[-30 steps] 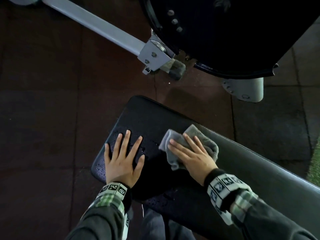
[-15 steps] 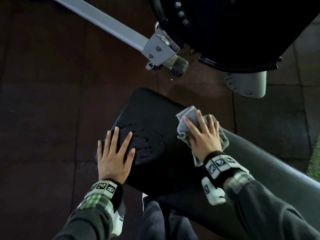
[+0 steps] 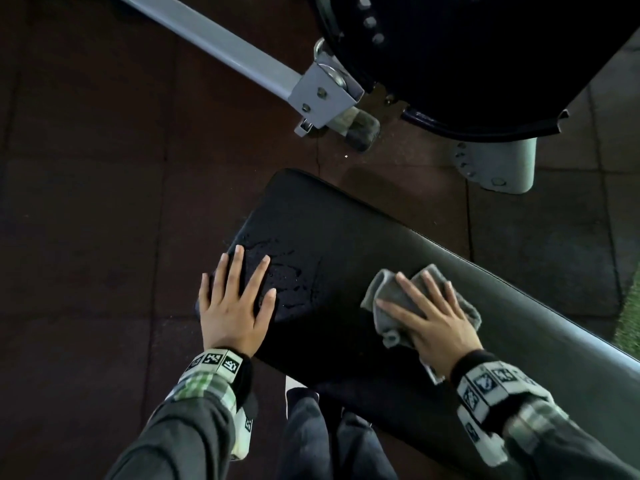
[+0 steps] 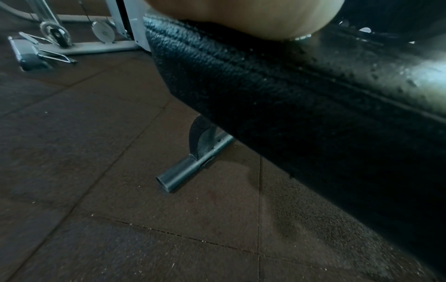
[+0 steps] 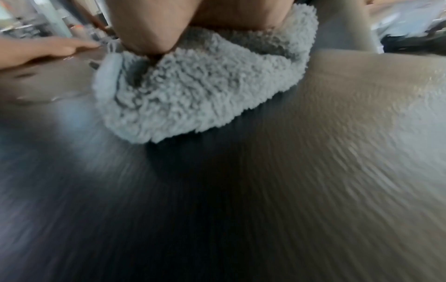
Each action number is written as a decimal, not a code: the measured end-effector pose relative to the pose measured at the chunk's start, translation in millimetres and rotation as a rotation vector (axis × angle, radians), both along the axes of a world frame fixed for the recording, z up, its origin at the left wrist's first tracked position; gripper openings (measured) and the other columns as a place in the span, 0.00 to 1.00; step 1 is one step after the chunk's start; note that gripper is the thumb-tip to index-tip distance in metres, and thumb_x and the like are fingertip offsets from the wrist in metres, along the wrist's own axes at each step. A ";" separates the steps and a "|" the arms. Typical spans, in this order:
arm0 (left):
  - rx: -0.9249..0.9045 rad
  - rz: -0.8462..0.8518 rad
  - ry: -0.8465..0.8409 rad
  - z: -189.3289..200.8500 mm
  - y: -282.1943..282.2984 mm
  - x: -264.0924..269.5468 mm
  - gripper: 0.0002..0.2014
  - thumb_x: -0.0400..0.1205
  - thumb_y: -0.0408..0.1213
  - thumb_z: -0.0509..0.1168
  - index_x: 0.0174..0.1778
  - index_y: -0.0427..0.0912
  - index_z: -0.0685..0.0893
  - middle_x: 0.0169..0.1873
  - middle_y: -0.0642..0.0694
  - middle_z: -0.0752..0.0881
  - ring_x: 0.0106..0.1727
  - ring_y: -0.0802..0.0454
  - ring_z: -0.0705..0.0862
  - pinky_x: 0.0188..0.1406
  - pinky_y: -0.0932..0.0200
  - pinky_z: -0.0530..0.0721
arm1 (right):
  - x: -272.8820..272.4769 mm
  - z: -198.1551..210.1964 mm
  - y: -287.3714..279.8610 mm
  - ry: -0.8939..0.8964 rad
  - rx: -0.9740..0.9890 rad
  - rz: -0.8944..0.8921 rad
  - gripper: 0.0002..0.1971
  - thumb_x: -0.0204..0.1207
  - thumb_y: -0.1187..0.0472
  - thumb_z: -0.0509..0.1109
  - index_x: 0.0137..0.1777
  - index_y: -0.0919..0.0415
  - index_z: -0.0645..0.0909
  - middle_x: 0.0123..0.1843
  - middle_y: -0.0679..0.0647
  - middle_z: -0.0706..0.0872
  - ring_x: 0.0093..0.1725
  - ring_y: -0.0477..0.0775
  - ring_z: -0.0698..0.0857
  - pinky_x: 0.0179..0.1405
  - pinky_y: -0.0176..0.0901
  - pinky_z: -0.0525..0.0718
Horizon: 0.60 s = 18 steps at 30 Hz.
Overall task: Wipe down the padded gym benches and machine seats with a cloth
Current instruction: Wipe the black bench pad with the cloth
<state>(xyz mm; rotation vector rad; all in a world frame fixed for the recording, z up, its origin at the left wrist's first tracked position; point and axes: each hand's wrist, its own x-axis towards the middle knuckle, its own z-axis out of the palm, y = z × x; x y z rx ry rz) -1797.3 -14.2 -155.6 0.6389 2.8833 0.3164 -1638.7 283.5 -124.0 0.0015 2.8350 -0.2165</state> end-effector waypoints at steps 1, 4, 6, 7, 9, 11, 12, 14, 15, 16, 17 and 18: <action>0.000 0.005 0.003 -0.2 0.5 0.4 0.27 0.85 0.59 0.49 0.82 0.60 0.66 0.85 0.48 0.60 0.86 0.45 0.57 0.83 0.40 0.51 | -10.9 0.2 1.1 -0.019 -0.002 -0.064 0.32 0.72 0.49 0.53 0.77 0.29 0.53 0.83 0.48 0.56 0.79 0.68 0.54 0.75 0.70 0.59; 0.001 0.014 0.010 -0.2 1.5 1.2 0.27 0.85 0.59 0.49 0.82 0.60 0.67 0.85 0.48 0.61 0.86 0.45 0.58 0.83 0.40 0.51 | -47.4 2.5 -14.3 -0.055 -0.024 -0.196 0.29 0.74 0.43 0.50 0.77 0.32 0.56 0.83 0.51 0.56 0.79 0.74 0.54 0.74 0.72 0.54; 0.003 0.017 0.012 -0.3 1.8 1.3 0.27 0.85 0.59 0.49 0.81 0.60 0.67 0.85 0.48 0.61 0.85 0.45 0.58 0.82 0.39 0.52 | -64.2 4.6 -33.3 -0.053 -0.045 -0.202 0.28 0.74 0.42 0.50 0.76 0.35 0.61 0.83 0.53 0.59 0.78 0.76 0.57 0.73 0.76 0.56; 0.001 0.017 0.013 -0.4 1.8 1.4 0.27 0.85 0.58 0.50 0.81 0.60 0.67 0.85 0.48 0.61 0.85 0.45 0.58 0.82 0.39 0.52 | -67.2 4.6 -43.6 -0.040 -0.050 -0.170 0.27 0.73 0.44 0.51 0.75 0.35 0.63 0.82 0.53 0.60 0.77 0.76 0.58 0.71 0.78 0.57; -0.004 0.018 0.009 -0.7 1.4 1.6 0.27 0.85 0.59 0.50 0.82 0.61 0.66 0.85 0.48 0.61 0.86 0.45 0.58 0.82 0.39 0.52 | -61.2 0.8 -62.2 0.007 -0.046 -0.045 0.28 0.71 0.47 0.54 0.74 0.35 0.64 0.81 0.52 0.61 0.77 0.75 0.58 0.70 0.78 0.59; -0.003 0.018 0.006 -1.3 0.8 1.0 0.27 0.85 0.59 0.49 0.82 0.61 0.66 0.85 0.48 0.60 0.86 0.45 0.57 0.82 0.39 0.52 | -41.3 -3.3 -72.5 0.020 -0.039 0.112 0.31 0.69 0.49 0.55 0.75 0.33 0.61 0.82 0.49 0.59 0.78 0.72 0.57 0.72 0.74 0.58; 0.000 0.015 0.007 -1.5 0.6 1.1 0.27 0.85 0.59 0.50 0.82 0.61 0.66 0.85 0.48 0.60 0.86 0.45 0.58 0.82 0.39 0.52 | -27.4 -5.0 -72.1 0.013 -0.032 0.182 0.32 0.69 0.49 0.56 0.76 0.32 0.59 0.82 0.49 0.58 0.78 0.71 0.57 0.73 0.72 0.58; 0.003 0.007 0.015 -1.9 0.4 1.4 0.27 0.85 0.58 0.50 0.82 0.61 0.67 0.85 0.48 0.61 0.85 0.44 0.58 0.82 0.39 0.52 | -1.8 -5.2 -59.9 0.006 -0.015 0.262 0.34 0.69 0.49 0.57 0.78 0.31 0.56 0.83 0.48 0.56 0.78 0.68 0.59 0.75 0.71 0.60; 0.004 0.007 0.017 -2.0 0.2 1.4 0.27 0.85 0.58 0.50 0.82 0.60 0.67 0.85 0.48 0.61 0.85 0.44 0.58 0.82 0.39 0.52 | 7.2 -4.4 -50.6 0.022 -0.013 0.259 0.34 0.69 0.50 0.57 0.78 0.31 0.56 0.83 0.48 0.57 0.78 0.68 0.60 0.74 0.70 0.61; 0.005 0.008 0.020 -2.1 0.3 1.4 0.27 0.85 0.58 0.51 0.82 0.61 0.67 0.85 0.48 0.61 0.85 0.44 0.58 0.82 0.39 0.52 | 13.3 -3.5 -40.7 0.047 -0.015 0.223 0.34 0.70 0.50 0.57 0.77 0.31 0.57 0.82 0.48 0.58 0.78 0.68 0.61 0.73 0.68 0.60; 0.008 0.010 0.023 -2.1 0.4 1.6 0.27 0.85 0.58 0.51 0.82 0.61 0.67 0.85 0.48 0.61 0.85 0.44 0.58 0.82 0.38 0.52 | 15.7 -1.9 -31.6 0.067 -0.017 0.159 0.32 0.70 0.50 0.56 0.77 0.32 0.58 0.82 0.48 0.59 0.77 0.68 0.61 0.72 0.67 0.59; 0.011 0.013 0.028 -2.0 0.4 1.8 0.27 0.85 0.58 0.51 0.82 0.61 0.67 0.85 0.48 0.61 0.85 0.44 0.59 0.82 0.38 0.52 | 14.3 -0.6 -23.5 0.074 -0.015 0.082 0.31 0.71 0.49 0.55 0.76 0.32 0.58 0.81 0.48 0.60 0.77 0.68 0.60 0.73 0.67 0.59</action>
